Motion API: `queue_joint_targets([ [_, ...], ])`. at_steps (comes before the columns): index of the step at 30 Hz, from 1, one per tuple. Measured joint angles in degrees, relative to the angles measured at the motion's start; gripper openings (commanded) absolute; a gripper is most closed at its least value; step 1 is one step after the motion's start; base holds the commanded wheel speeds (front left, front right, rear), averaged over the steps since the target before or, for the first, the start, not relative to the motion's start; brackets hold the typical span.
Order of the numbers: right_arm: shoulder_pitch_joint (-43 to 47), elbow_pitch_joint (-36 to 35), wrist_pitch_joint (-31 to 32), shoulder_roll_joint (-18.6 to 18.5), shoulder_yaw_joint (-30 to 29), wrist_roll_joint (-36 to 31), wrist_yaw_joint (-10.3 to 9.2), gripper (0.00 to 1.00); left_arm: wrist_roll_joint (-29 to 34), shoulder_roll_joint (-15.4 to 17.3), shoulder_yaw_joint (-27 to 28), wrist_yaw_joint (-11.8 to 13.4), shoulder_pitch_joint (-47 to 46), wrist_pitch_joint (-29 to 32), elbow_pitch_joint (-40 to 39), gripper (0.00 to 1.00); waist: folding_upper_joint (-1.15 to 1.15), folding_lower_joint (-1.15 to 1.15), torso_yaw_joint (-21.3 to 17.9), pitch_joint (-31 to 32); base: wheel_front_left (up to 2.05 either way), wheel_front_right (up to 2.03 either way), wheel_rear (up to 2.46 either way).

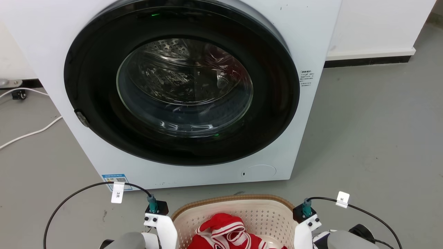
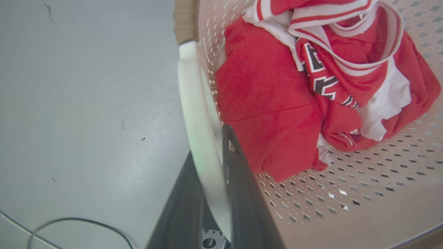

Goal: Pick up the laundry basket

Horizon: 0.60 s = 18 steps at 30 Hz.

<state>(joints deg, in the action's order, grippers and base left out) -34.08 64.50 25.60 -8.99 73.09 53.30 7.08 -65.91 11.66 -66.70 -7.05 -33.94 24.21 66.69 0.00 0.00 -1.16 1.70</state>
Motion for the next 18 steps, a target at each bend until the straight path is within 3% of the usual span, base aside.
queue_joint_targets([
  [18,0.34,-0.38,0.63,0.02,0.00,-0.34,0.00,0.00,-2.34,0.30,-2.42,0.00,-0.11,0.14,0.01,0.00,0.00,0.00,-0.12,-0.16,0.00,0.00,0.00],
])
